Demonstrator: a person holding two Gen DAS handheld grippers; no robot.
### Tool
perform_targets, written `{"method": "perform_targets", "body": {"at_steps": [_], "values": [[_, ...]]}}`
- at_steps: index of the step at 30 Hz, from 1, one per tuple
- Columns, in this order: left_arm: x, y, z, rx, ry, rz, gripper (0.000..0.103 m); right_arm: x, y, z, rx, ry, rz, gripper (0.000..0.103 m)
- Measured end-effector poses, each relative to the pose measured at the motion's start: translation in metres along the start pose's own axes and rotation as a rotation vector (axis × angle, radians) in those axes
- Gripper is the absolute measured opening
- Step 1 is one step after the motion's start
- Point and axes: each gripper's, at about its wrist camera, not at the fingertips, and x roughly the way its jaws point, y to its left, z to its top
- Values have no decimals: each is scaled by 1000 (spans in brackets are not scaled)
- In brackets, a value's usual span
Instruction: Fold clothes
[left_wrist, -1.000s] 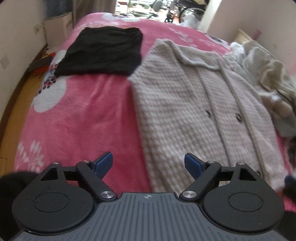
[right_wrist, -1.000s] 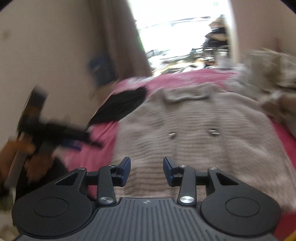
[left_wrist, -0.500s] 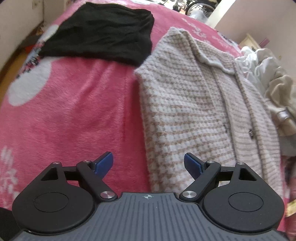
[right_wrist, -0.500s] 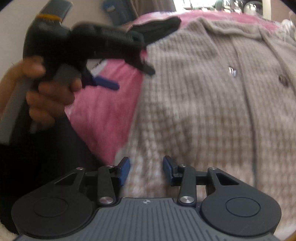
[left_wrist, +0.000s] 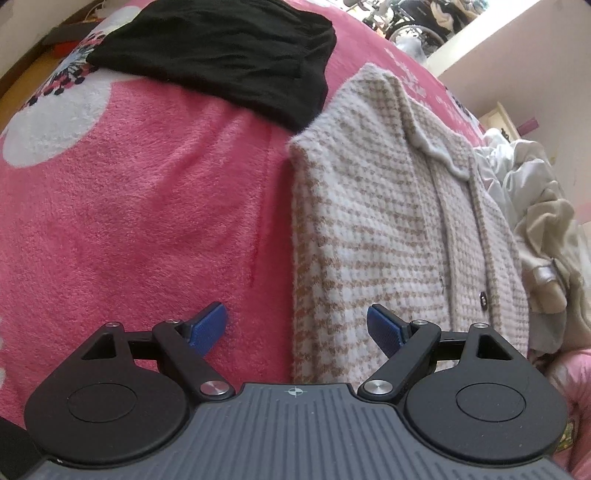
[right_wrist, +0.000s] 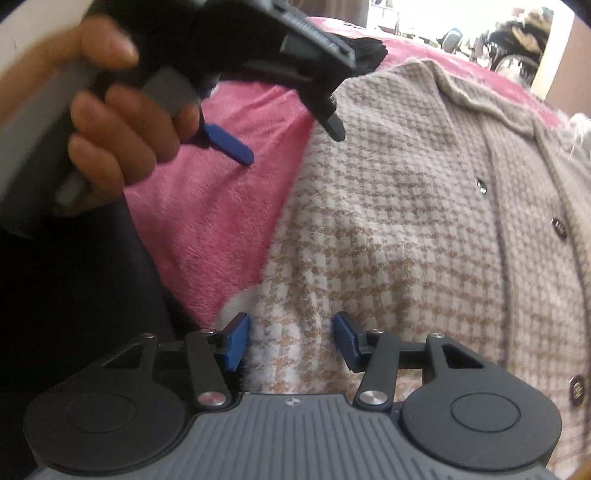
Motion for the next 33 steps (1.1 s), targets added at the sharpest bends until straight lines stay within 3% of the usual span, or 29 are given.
{"method": "perform_targets", "body": {"at_steps": [4, 6, 8, 12, 16, 21, 25, 27, 33], "values": [[-3, 2, 1, -1, -14, -16, 84, 7, 12, 1, -78, 15, -66, 51], [-4, 3, 1, -10, -22, -24, 84, 6, 12, 1, -95, 10, -94, 28], [-6, 5, 2, -21, -30, -33, 84, -2, -2, 0, -11, -18, -76, 22], [-12, 7, 3, -36, -54, -60, 84, -20, -34, -8, 194, -86, 31, 20], [-11, 1, 4, -17, -70, -70, 84, -31, -53, -14, 309, -137, 95, 20], [-9, -16, 17, 72, -137, -61, 84, -38, -58, -14, 359, -162, 129, 20], [8, -23, 33, 124, -142, 31, 83, -40, -62, -16, 392, -167, 152, 20], [19, -19, 40, 103, -124, 55, 82, -42, -64, -16, 403, -172, 160, 20], [41, -6, 53, 41, -106, 32, 81, -45, -71, -16, 440, -173, 188, 20]]}}
